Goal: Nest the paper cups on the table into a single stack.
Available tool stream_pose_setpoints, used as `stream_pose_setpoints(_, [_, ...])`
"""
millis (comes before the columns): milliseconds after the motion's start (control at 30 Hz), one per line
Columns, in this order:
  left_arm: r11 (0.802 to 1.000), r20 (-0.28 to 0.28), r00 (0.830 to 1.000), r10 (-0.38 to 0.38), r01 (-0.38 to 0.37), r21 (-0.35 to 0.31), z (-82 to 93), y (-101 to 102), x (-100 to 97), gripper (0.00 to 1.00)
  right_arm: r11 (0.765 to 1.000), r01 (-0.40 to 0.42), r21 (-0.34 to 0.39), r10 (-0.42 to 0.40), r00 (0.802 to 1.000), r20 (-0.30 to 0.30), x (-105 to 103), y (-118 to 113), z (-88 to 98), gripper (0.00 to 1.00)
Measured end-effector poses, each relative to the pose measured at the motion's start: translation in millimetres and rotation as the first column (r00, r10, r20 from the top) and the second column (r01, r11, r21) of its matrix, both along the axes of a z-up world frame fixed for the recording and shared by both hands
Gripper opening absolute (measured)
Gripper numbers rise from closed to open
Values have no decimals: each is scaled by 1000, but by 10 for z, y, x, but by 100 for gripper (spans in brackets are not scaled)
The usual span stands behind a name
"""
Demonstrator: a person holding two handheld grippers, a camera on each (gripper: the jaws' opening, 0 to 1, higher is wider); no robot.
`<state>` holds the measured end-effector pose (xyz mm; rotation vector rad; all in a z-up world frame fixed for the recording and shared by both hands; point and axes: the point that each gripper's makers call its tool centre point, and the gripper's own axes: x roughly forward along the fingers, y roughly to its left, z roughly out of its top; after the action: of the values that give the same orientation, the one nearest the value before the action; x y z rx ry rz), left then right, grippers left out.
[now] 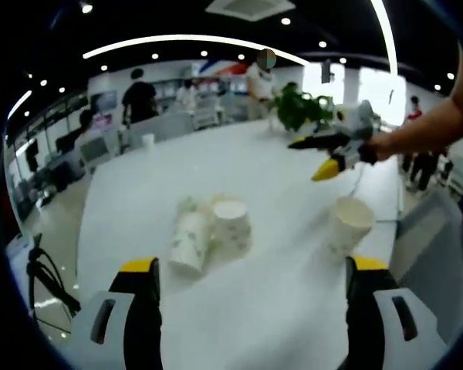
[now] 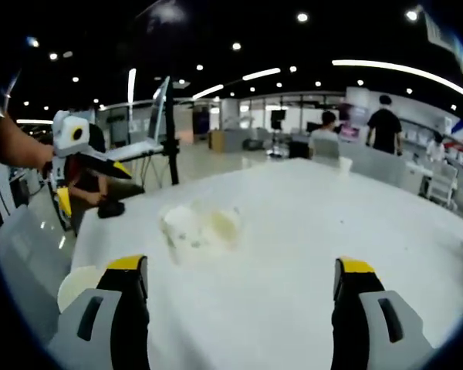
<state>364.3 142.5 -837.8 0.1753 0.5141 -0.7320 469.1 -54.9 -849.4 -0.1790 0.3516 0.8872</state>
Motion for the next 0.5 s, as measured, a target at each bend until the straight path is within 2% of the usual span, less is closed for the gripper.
stream_pose_setpoints(167, [1000, 8, 1000, 8, -8, -10, 28, -27, 8, 98, 1000, -16, -6, 16, 1000, -11, 119, 133, -67, 98])
stream_pose_setpoints(300, [1000, 2, 1000, 15, -15, -10, 27, -22, 24, 98, 1000, -2, 29, 3, 1000, -24, 261, 217, -56, 96])
stream_pose_setpoints(500, [1000, -2, 1000, 8, -8, -6, 30, -45, 43, 98, 999, 0, 37, 1, 999, -38, 403, 310, -97, 96])
